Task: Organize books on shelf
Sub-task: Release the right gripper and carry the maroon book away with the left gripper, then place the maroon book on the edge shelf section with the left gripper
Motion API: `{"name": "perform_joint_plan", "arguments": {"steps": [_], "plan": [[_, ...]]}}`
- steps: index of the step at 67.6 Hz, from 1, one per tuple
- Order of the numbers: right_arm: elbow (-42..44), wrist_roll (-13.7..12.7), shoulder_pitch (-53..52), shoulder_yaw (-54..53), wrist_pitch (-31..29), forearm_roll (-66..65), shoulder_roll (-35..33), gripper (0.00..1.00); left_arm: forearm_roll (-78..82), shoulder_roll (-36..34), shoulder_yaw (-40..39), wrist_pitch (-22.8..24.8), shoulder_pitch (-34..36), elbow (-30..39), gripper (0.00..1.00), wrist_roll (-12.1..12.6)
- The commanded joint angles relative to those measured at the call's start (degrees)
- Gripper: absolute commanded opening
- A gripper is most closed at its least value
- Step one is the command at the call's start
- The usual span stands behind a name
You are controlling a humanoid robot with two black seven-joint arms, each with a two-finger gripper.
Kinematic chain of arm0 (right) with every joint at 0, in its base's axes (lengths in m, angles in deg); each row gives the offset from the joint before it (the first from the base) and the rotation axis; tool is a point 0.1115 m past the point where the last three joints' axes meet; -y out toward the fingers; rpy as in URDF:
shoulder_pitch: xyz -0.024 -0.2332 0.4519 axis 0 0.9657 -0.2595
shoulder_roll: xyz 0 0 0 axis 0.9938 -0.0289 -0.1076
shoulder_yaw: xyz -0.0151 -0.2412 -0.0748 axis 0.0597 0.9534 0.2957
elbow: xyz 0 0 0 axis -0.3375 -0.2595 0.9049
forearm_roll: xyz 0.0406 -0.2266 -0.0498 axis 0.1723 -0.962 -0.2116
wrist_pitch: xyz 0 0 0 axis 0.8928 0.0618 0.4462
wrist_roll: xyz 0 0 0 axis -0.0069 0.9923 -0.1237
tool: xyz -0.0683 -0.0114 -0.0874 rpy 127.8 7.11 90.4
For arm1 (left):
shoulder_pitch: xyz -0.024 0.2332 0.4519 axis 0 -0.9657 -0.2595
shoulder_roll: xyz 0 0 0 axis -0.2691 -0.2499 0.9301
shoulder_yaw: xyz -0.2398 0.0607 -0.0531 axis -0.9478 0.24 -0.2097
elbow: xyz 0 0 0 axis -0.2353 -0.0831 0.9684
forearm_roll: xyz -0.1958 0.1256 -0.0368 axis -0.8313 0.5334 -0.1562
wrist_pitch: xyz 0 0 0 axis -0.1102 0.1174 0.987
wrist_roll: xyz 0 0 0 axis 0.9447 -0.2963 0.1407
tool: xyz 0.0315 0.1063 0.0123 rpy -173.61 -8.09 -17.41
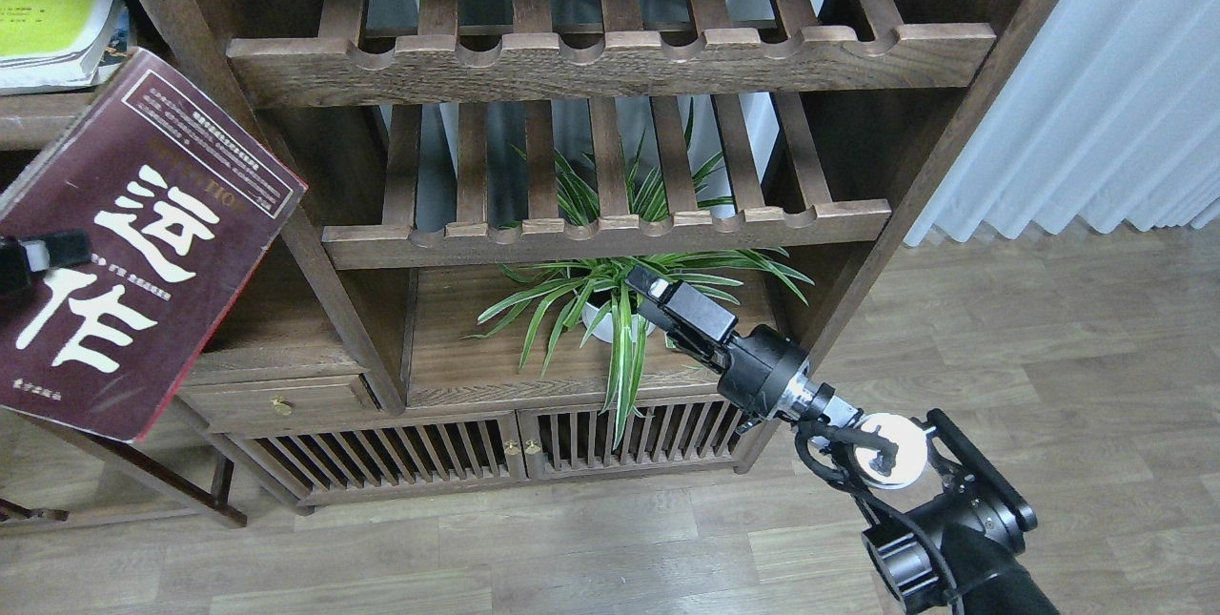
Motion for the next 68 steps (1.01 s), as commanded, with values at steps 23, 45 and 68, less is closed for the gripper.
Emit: {"name": "perform_joint_plan", "arguments": {"steps": [23,45,68], "plan": [[0.5,0.0,0.0,0.4,0.3,-0.1,0.0,1.00,0.2,0.0,0.7,0.0,15.1,-7.9,0.00,2.3],[0.5,0.0,0.2,0.3,0.3,-0.1,0.0,1.00,0.3,0.0,0.6,0.0,16.9,-12.6,0.00,2.4],[0.7,0.0,0.3,0.3,0.3,-0.1,0.0,1.00,0.3,0.0,0.7,0.0,17.7,-15.6,0.00,2.3]]}}
